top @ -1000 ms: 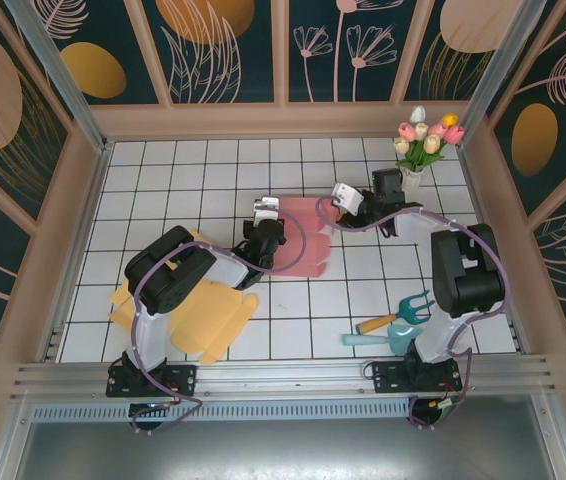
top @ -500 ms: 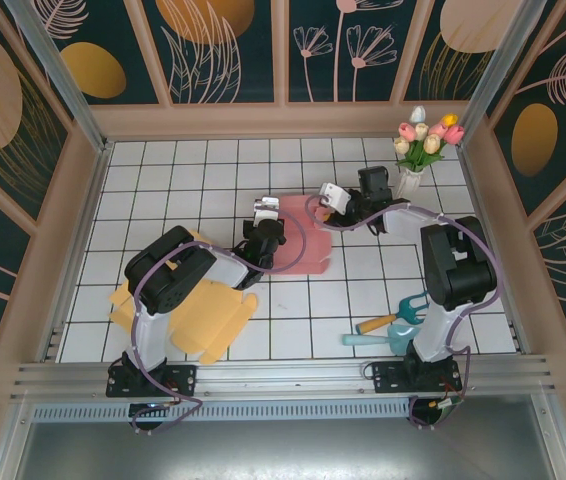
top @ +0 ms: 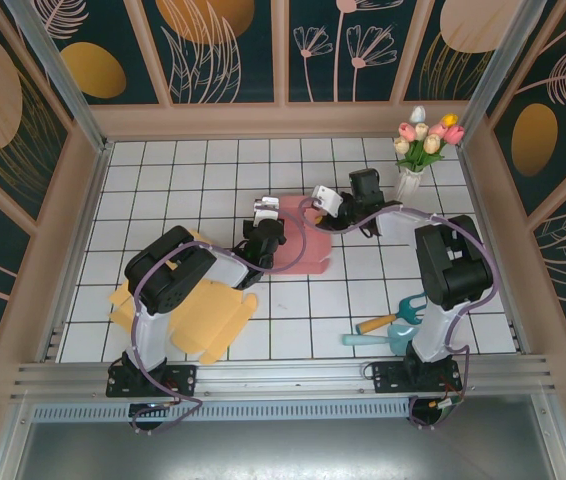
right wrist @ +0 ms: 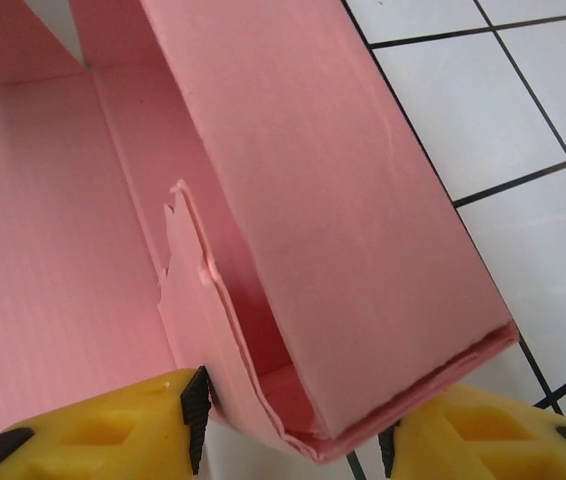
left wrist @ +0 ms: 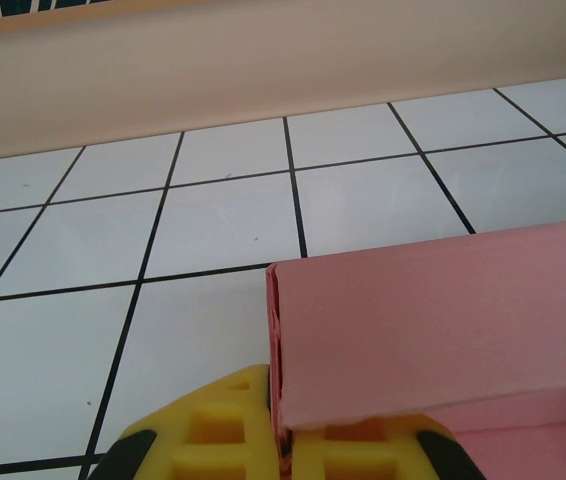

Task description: Fold the paper box

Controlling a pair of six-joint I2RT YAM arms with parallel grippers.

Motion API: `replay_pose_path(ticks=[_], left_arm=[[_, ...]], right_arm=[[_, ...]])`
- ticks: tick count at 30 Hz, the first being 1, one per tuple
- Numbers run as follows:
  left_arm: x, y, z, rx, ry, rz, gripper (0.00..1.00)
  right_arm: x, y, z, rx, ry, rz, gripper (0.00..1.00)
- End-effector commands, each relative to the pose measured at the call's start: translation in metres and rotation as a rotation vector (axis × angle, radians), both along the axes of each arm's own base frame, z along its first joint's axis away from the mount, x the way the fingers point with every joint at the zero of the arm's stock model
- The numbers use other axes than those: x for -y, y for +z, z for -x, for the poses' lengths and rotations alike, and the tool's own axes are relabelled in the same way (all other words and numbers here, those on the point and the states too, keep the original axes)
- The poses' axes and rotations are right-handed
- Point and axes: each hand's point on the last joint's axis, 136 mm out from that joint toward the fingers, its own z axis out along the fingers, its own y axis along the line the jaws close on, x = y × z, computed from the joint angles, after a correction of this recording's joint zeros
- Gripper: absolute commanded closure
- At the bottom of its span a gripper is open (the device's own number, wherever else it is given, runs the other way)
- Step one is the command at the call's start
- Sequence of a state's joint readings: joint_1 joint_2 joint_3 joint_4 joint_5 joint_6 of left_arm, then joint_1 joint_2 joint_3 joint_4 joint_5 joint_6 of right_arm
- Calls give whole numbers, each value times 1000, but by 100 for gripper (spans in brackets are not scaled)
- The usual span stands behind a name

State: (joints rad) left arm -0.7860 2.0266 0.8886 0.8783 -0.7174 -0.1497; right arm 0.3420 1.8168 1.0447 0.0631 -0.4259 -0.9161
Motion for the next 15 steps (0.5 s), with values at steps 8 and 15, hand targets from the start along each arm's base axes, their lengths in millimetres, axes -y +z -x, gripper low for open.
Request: replay_pose_path(ticks=[8, 15], left_arm=[[4, -37, 5, -104, -41, -116, 100], [3, -37, 4, -107, -33, -120, 100]], right_arm=[[-26, 9, -15, 2, -220, -104, 51], [-10, 12, -36, -26, -504, -161, 52]])
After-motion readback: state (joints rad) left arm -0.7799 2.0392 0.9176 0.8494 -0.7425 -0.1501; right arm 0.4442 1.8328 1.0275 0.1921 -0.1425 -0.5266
